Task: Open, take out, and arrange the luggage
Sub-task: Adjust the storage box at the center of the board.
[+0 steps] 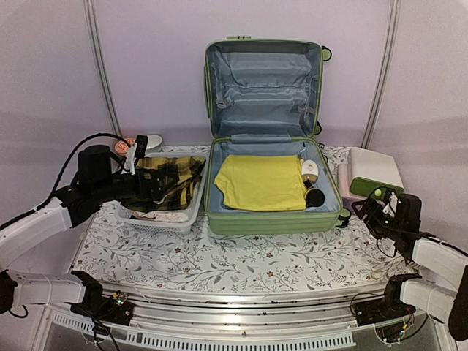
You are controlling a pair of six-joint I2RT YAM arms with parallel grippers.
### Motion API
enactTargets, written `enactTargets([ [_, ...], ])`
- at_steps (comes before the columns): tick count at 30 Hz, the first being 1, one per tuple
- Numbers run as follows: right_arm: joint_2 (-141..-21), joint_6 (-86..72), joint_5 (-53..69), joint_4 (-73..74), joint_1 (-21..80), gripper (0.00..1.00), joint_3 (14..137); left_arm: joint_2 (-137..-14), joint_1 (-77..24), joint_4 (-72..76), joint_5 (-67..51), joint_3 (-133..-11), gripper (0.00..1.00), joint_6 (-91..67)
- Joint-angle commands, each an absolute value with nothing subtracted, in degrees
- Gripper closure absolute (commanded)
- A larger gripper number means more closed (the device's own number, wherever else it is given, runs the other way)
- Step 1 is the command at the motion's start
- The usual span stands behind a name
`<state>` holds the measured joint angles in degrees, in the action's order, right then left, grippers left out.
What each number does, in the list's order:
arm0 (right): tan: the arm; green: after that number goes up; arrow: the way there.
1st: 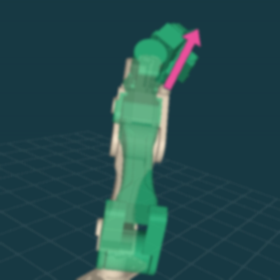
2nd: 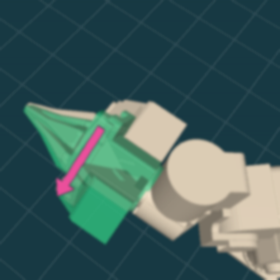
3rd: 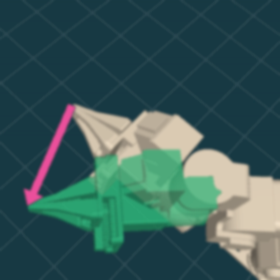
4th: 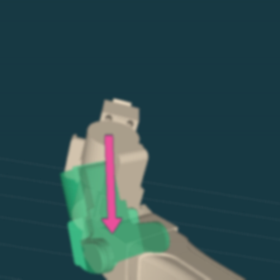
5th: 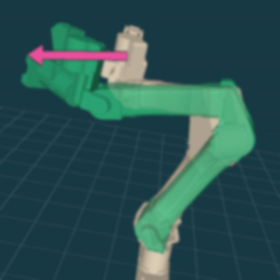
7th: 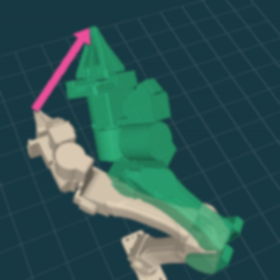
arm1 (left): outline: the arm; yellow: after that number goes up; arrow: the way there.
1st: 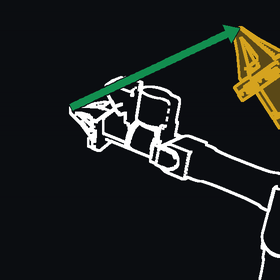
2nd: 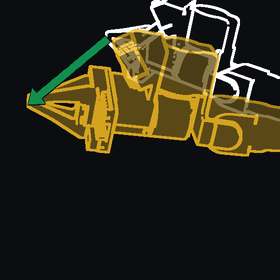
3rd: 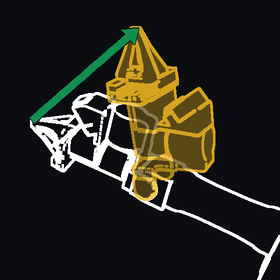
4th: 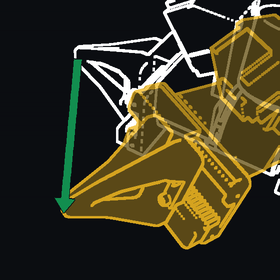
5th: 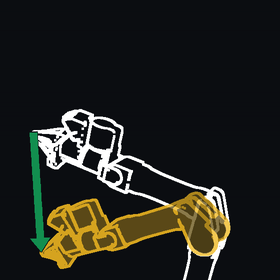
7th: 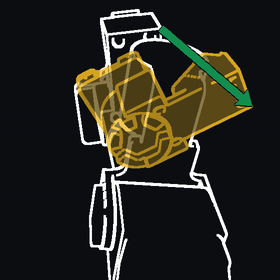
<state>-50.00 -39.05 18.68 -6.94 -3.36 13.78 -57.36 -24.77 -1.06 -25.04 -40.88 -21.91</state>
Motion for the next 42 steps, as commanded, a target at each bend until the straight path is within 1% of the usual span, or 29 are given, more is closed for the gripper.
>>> enactTargets([
  [1, -50.2, -43.04, 25.98, -18.21, -7.17, 0.12, 9.14, -57.38, -25.7, 0.44, -25.25, -40.17, 0.1, -22.0],
  [12, -41.49, -42.55, 25.29, -18.98, -9.18, 0.15, 5.31, -61.58, -26.06, 3.67, -27.55, -41.95, 0.1, -21.58],
  [13, -40.73, -42.54, 24.98, -18.72, -9.23, 0.14, 4.99, -62.01, -26.17, 4.02, -27.68, -42.0, 0.1, -21.62],
  [16, -39.14, -43.31, 24.21, -18.41, -9.42, 0.09, 3.81, -62.52, -26.35, 4.88, -28.2, -42.01, 0.1, -21.61],
  [19, -38.18, -45.03, 23.99, -19.47, -9.63, 0.08, 2.46, -62.98, -26.62, 5.44, -28.96, -42.01, 0.1, -21.41],
  [23, -38.08, -46.75, 24.37, -20.43, -9.99, 0.13, 1.21, -63.14, -26.88, 5.66, -29.58, -42.01, 0.1, -21.24],
  [25, -38.63, -47.25, 25.04, -20.52, -10.43, 0.13, 1.14, -63.11, -26.98, 5.99, -29.71, -41.93, 0.1, -21.19],
  [32, -44.32, -47.76, 28.43, -23.78, -13.7, 0.13, 1.41, -63.41, -27.11, 7.65, -30.03, -41.28, 0.1, -21.55],
  [35, -49.94, -48.4, 30.44, -26.84, -14.86, 0.18, 2.08, -63.75, -27.11, 8.49, -30.23, -40.81, 0.1, -21.79],
  [37, -55.31, -48.86, 32.19, -31.54, -15.02, 0.2, 2.12, -64.17, -27.24, 8.53, -30.25, -40.91, 0.1, -21.59],
  [42, -63.84, -53.68, 33.22, -44.12, -15.01, 0.25, 0.05, -65.26, -27.31, 8.45, -30.47, -41.45, 0.1, -21.36],
])
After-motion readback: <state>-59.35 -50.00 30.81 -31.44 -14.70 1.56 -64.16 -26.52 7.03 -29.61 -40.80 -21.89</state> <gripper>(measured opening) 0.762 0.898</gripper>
